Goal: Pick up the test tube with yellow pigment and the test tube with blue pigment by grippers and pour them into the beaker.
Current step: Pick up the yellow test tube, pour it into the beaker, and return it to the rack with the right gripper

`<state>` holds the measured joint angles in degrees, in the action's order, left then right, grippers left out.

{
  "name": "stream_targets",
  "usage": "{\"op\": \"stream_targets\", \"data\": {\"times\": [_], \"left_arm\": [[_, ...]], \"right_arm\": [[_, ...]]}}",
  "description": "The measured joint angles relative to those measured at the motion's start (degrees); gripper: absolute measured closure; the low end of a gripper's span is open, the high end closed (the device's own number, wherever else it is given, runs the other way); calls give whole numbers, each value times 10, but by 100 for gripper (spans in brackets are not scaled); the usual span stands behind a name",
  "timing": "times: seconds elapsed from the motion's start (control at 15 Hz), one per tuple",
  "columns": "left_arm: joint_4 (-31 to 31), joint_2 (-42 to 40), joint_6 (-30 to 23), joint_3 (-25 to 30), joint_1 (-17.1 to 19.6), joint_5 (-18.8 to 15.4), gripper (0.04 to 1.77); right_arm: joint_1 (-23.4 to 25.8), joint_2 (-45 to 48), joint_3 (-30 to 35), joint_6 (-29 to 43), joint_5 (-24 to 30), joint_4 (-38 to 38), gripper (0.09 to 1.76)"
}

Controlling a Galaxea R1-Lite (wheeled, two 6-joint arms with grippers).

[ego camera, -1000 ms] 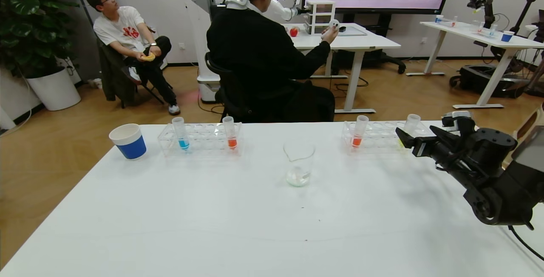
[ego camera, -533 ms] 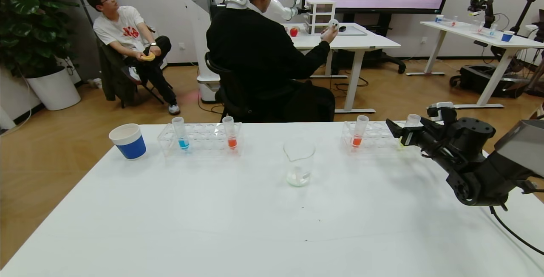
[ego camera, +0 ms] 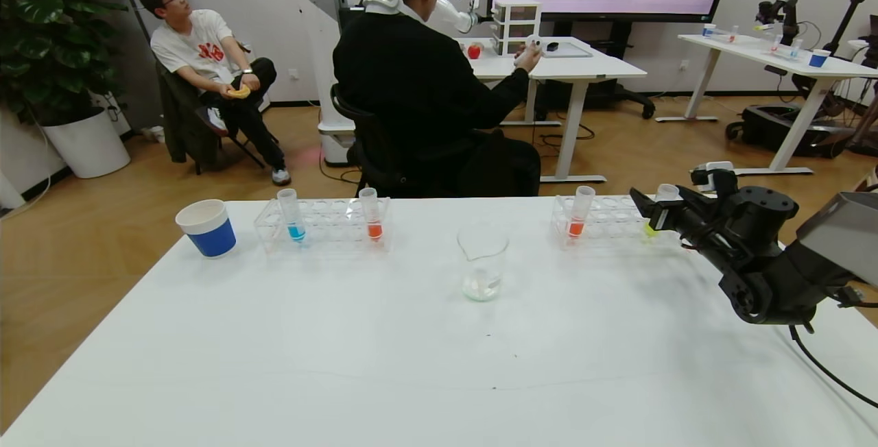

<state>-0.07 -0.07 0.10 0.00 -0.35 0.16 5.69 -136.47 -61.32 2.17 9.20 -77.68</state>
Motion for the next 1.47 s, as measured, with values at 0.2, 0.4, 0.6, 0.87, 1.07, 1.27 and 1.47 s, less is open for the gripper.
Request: {"op": "stream_targets", "data": {"times": [0.2, 0.4, 0.6, 0.87, 1.07, 1.27, 1.47], "left_arm": [[0, 0, 0, 0, 0, 0, 6], [0, 0, 0, 0, 0, 0, 6], [0, 0, 0, 0, 0, 0, 6], [0, 0, 0, 0, 0, 0, 6], [0, 0, 0, 0, 0, 0, 6], [0, 0, 0, 0, 0, 0, 6], [0, 0, 0, 0, 0, 0, 6]], "right_arm": [[-2, 1, 4, 1, -1, -3, 143], [-4, 5, 5, 1, -3, -5, 132], [-2, 12, 7, 1, -3, -5, 134], [0, 42, 7, 0, -5, 0, 134], [0, 81, 3, -2, -6, 34, 134], [0, 113, 1, -2, -6, 54, 134], [-4, 126, 0, -7, -6, 54, 134]]}}
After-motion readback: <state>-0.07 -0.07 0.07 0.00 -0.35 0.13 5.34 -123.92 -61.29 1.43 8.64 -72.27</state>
